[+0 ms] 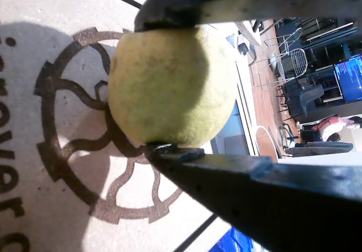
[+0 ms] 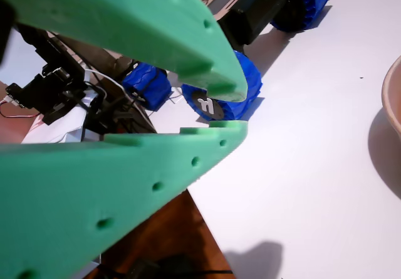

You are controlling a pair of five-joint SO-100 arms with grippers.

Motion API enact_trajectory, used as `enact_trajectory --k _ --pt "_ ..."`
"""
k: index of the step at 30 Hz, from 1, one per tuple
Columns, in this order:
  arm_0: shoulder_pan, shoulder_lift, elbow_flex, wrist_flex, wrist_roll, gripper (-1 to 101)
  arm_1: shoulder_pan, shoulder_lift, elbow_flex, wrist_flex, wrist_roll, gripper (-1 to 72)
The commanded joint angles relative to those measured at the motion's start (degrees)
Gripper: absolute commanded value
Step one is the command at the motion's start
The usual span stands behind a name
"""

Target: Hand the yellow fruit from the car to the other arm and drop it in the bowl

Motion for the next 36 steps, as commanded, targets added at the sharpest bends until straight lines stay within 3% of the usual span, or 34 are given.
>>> enact_trajectory --k 1,12,22,27,36 --pt "0.5 5.0 -2.3 -0.2 0.0 0 0.1 0.4 -0.4 -1.2 -1.0 0.1" --pt "3.2 31.0 5.9 10.6 0.1 0 0.9 0.4 -3.1 -0.9 -4.7 0.1" --pt "3.3 61.3 38.8 4.7 -0.3 0 -0.1 0.4 -4.7 0.8 -6.9 0.0" --pt "4.3 70.6 50.7 5.8 -0.6 0 -0.1 0.4 -6.9 2.4 -7.8 0.0" --pt "22.9 73.2 52.8 7.9 -12.4 0 -3.3 -2.2 -11.9 3.3 -10.6 0.0"
